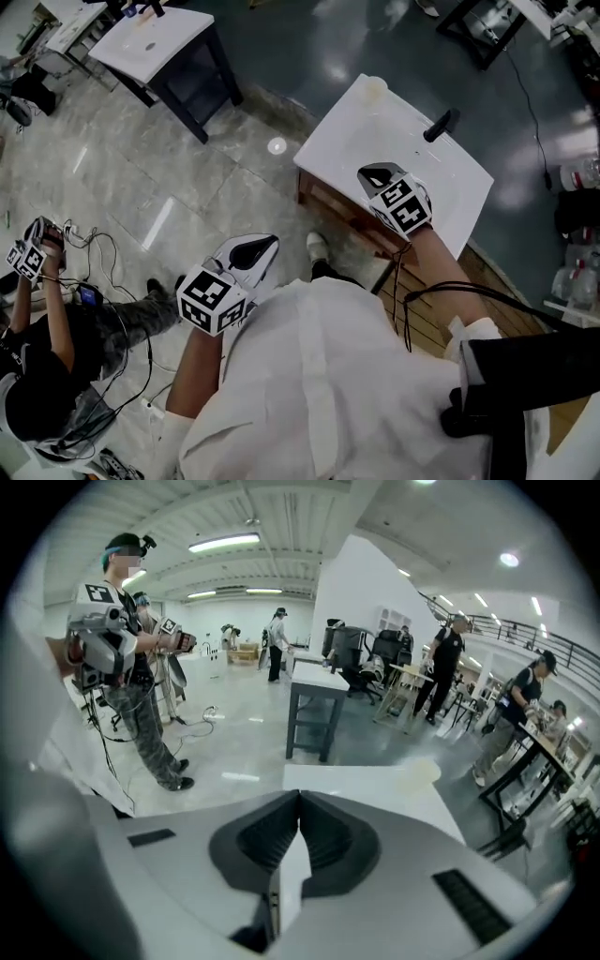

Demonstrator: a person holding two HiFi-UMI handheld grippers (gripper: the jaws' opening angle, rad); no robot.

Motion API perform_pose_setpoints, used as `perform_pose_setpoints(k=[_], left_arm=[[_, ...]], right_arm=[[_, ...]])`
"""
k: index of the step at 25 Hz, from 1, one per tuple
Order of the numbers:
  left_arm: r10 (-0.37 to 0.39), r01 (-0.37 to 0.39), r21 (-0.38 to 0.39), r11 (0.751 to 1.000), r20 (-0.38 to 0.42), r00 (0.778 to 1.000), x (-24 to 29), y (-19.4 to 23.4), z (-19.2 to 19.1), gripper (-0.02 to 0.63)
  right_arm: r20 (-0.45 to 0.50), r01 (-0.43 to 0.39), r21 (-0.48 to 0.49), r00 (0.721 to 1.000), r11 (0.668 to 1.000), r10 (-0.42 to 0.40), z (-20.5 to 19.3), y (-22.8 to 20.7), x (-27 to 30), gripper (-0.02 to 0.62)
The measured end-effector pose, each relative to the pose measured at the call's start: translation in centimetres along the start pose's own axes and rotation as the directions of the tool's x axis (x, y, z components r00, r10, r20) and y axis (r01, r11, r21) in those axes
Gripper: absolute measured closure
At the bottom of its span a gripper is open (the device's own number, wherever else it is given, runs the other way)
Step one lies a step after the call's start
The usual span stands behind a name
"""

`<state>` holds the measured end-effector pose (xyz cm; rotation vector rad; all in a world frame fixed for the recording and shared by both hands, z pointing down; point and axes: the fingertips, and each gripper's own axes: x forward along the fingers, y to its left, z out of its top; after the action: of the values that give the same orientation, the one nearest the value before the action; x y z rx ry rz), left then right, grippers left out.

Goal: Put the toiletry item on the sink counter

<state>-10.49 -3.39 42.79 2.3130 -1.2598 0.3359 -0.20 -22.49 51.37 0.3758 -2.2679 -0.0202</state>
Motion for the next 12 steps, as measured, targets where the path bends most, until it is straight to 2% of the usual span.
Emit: perform_pose_setpoints(k=[5,12], left_arm=[[-0.046,0.047,0.014,0.999,-0.011,0.999,-1.9,-2.2,-1.8,0.600],[-0.101,0.103,0.036,0.994,-0.030,0.994,-3.7,-5.1,-4.1,0.600]], right_arm=[[0.056,-0.024,0.066,0.998,0.998,0.020,-0.6,6.9,-2.6,0.589],[0.093,-0.046,0.091,0.995,0.995,0.038,-1.4,14.6,-5.3,0.589]])
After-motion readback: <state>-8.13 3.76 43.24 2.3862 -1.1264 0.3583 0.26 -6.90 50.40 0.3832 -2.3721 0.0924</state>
